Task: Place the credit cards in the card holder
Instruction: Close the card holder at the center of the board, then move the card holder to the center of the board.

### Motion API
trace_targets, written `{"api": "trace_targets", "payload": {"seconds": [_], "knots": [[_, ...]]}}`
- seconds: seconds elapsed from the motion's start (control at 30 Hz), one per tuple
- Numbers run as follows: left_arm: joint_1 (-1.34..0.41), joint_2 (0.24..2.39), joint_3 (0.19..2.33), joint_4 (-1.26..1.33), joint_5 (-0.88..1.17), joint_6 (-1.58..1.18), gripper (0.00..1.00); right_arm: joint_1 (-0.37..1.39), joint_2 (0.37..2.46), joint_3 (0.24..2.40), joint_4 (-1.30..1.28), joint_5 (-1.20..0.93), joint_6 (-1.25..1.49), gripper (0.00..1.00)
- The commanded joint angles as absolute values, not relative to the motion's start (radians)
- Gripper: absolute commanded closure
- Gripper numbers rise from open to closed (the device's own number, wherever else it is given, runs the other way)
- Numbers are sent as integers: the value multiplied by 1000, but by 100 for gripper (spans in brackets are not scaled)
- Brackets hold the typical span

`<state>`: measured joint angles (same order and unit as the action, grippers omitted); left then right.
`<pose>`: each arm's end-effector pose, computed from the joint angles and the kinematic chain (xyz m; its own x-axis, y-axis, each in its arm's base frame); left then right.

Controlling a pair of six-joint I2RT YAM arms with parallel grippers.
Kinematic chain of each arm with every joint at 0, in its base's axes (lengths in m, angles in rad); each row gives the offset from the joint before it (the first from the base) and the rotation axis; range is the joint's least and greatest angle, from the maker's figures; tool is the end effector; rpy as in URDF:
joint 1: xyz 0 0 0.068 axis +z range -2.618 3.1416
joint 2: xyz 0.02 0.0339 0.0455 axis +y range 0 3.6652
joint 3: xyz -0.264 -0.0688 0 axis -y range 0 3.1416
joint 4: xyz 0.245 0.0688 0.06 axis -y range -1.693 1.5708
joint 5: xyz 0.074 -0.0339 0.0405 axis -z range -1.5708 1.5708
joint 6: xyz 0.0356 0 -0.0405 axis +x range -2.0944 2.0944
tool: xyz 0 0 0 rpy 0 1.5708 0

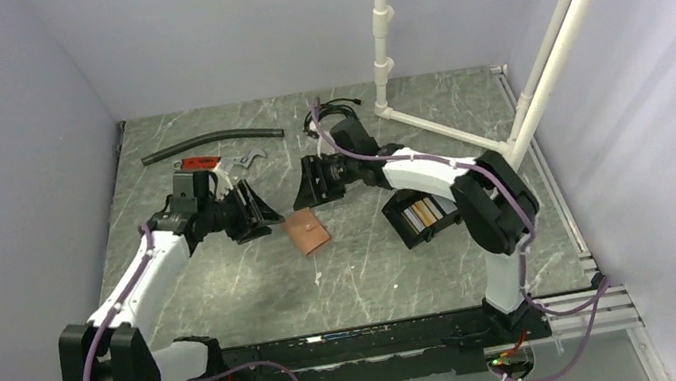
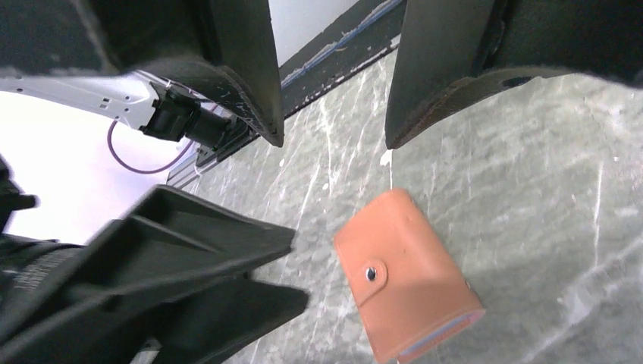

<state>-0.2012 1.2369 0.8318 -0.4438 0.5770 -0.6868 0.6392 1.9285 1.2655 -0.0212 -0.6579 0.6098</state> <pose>0.2420 -0.0692 0.2436 -0.8988 -0.3590 -0.2514 -0.0637 0.6744 -0.7356 0.3254 0.2690 0.1927 -0.9040 -0.1073 -0.4139 -0.4082 0.5048 0.7606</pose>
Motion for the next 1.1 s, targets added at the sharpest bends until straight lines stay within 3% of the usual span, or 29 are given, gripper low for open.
{"api": "trace_targets", "payload": {"seconds": [0.0, 0.17, 0.4, 0.57, 0.73, 1.07], "knots": [[-199, 1134, 859, -570, 558, -657, 42, 655, 1808, 1292, -287, -535, 402, 39], [-199, 1029, 892, -670, 531, -644, 40, 681, 1813, 1205, -197, -464, 472, 31], [-201, 923, 948, -761, 562, -673, 37, 771, 1885, 1149, -84, -278, 525, 32], [-201, 861, 979, -815, 555, -684, 34, 809, 1928, 1149, 27, -239, 586, 47], [-201, 815, 1064, -885, 532, -677, 33, 893, 2048, 1305, 86, -148, 605, 53], [-201, 731, 1239, -1046, 453, -651, 33, 947, 2393, 1909, -49, -113, 524, 49]]}}
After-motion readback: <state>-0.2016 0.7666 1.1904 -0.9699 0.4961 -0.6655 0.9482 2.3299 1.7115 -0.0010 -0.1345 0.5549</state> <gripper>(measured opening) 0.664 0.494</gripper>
